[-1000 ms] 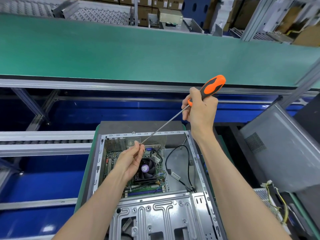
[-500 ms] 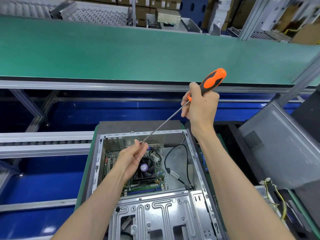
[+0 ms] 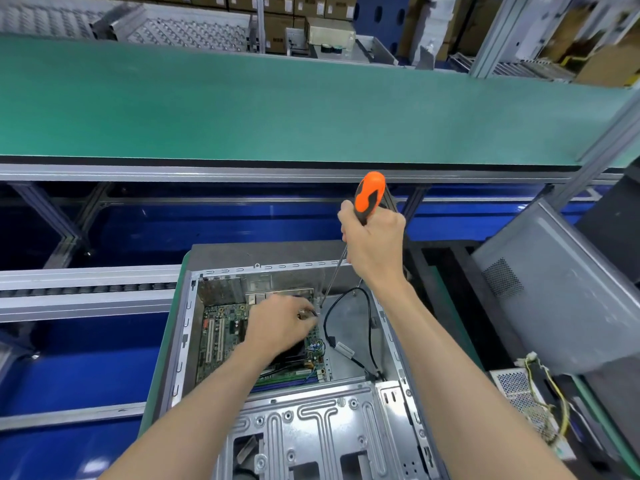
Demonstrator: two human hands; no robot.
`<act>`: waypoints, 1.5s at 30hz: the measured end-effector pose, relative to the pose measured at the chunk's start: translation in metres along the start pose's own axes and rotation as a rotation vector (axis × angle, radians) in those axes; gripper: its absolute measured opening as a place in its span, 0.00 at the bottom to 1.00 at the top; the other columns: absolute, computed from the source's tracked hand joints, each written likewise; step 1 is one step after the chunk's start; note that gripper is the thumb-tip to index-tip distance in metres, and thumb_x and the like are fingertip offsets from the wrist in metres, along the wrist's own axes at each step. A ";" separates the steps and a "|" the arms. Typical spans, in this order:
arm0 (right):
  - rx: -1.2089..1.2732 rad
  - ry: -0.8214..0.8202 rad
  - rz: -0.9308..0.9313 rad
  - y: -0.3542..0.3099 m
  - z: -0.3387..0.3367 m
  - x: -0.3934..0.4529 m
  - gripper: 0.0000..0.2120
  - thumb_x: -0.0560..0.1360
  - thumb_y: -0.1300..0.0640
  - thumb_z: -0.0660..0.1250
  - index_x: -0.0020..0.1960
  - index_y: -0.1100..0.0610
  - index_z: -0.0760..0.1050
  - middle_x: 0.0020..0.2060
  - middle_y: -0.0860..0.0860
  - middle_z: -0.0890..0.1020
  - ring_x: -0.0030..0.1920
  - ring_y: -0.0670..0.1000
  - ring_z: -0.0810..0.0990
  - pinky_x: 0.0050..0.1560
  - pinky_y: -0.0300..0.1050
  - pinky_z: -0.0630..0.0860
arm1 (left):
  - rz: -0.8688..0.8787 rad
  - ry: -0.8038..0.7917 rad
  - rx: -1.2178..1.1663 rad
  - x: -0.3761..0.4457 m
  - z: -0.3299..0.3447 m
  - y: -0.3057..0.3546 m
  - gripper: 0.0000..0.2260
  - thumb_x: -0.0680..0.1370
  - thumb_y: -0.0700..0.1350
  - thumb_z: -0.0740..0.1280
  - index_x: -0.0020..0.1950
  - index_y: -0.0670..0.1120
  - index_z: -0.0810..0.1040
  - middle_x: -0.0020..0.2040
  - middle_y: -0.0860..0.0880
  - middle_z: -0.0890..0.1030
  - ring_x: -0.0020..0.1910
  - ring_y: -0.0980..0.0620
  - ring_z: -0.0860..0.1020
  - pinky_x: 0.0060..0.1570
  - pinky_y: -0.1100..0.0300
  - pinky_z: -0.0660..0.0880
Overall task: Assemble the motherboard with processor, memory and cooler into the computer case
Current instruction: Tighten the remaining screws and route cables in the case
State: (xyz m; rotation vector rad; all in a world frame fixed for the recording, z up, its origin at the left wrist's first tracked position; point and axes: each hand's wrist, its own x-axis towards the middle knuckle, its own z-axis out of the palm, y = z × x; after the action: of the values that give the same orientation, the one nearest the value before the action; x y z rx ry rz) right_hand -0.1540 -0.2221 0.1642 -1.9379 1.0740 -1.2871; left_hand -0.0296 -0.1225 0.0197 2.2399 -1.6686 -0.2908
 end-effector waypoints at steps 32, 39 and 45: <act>0.018 -0.098 0.096 0.028 0.032 -0.005 0.23 0.79 0.55 0.62 0.30 0.67 0.67 0.25 0.64 0.72 0.27 0.66 0.71 0.30 0.59 0.71 | 0.121 -0.171 0.238 0.003 0.023 0.003 0.12 0.79 0.53 0.62 0.46 0.51 0.83 0.30 0.53 0.79 0.32 0.50 0.79 0.43 0.54 0.77; 0.028 -0.293 0.049 0.021 0.034 -0.004 0.23 0.79 0.55 0.64 0.30 0.66 0.64 0.24 0.63 0.70 0.27 0.66 0.70 0.33 0.59 0.72 | 0.019 -0.140 0.090 0.003 0.022 0.002 0.11 0.77 0.55 0.63 0.50 0.56 0.84 0.34 0.53 0.83 0.33 0.52 0.79 0.37 0.59 0.77; -0.050 -0.210 0.006 0.016 0.040 -0.006 0.27 0.79 0.54 0.63 0.25 0.52 0.57 0.20 0.53 0.66 0.22 0.55 0.66 0.29 0.49 0.65 | -0.146 0.168 -0.533 0.012 -0.005 0.008 0.13 0.72 0.61 0.70 0.55 0.61 0.77 0.24 0.53 0.75 0.23 0.57 0.70 0.27 0.62 0.67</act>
State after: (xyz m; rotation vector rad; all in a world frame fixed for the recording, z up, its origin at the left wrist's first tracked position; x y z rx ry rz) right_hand -0.1233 -0.2243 0.1340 -2.0529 1.0135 -1.0348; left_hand -0.0315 -0.1355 0.0275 1.9189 -1.1709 -0.5009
